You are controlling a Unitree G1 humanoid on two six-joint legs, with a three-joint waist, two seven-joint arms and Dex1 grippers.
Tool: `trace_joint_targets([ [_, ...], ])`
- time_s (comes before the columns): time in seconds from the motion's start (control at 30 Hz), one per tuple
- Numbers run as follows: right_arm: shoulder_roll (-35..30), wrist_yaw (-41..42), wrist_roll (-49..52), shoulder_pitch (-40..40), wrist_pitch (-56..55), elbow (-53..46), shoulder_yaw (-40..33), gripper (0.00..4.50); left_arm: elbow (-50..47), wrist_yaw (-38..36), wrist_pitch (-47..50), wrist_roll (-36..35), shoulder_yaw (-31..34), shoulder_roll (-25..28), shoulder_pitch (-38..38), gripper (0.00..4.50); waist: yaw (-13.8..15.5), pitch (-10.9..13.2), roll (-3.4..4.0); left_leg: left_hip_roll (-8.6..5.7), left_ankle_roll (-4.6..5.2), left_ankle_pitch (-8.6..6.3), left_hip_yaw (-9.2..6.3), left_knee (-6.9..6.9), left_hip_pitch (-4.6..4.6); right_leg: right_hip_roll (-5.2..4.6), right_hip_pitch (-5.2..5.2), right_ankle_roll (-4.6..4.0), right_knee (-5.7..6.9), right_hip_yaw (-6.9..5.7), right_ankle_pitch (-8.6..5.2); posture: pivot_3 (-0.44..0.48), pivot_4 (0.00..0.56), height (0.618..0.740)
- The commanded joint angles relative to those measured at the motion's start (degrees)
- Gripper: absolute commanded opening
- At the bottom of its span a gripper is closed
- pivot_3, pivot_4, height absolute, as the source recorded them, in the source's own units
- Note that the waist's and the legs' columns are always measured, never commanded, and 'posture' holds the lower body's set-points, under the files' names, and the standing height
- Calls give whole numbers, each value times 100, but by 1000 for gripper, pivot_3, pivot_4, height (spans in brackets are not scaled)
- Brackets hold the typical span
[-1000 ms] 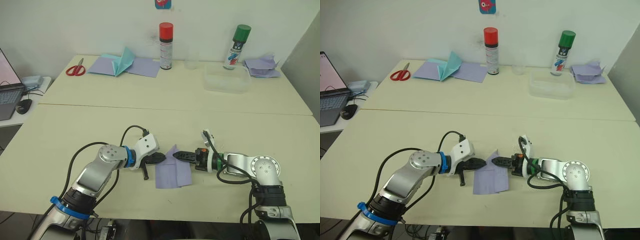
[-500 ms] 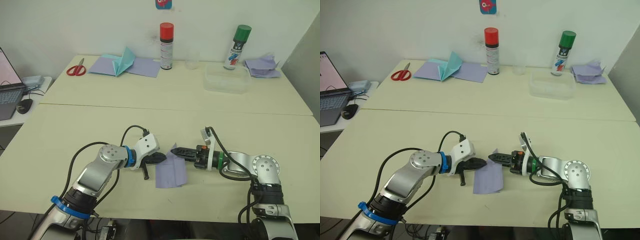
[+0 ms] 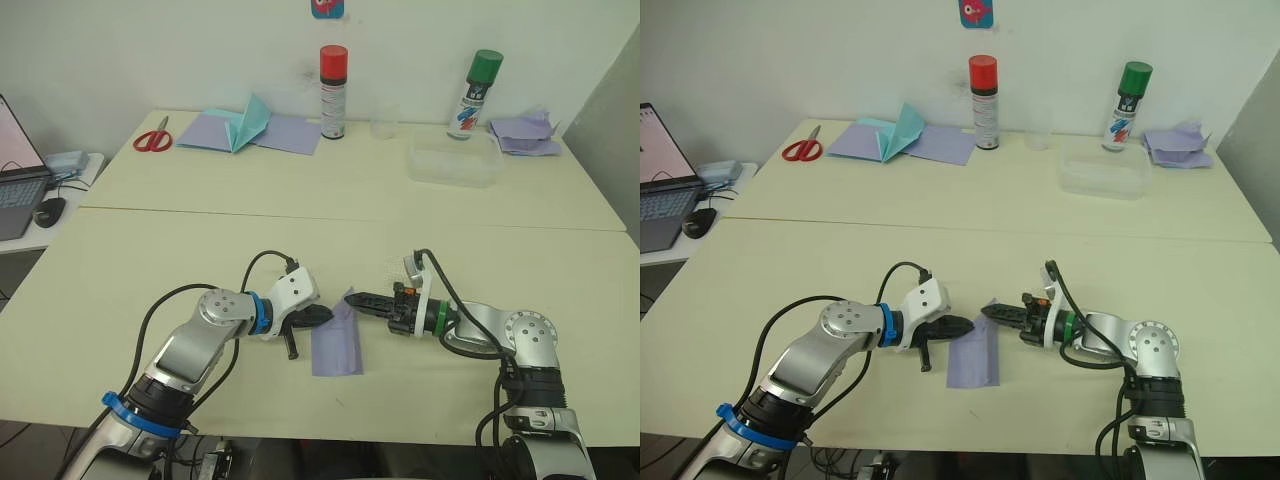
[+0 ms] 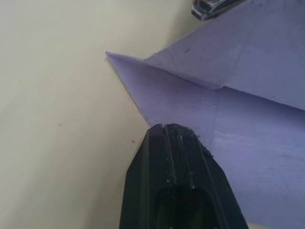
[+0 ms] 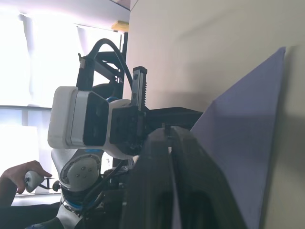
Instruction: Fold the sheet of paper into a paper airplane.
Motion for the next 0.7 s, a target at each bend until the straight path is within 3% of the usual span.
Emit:
trace_joint_targets([
  [0.03,33,-64,270,26,-60,-24,28,29,552,121,192,317,-273,70,220,0,3,0,0,0,0,0,0,0,0,0,0,0,0,0,0,0,150,740],
  [0.3,-81,85,-37,47,-12,-54,227,29,612,129,145,336,-295,56,185,0,14,-1,1,-2,0,0,0,4,0,-2,2,0,1,0,0,0,150,740],
  [0.47,-414,1042,-1025,12,-144,-584,756,29,628,124,128,337,-296,72,182,0,17,-2,2,-3,0,0,0,6,0,-3,2,0,2,0,0,0,150,740],
  [0.7,-1123,2937,-3015,60,-1263,-1173,2014,29,632,111,110,344,-294,103,187,0,20,-3,1,-3,0,0,-2,11,1,-2,3,0,2,-3,0,0,150,740],
])
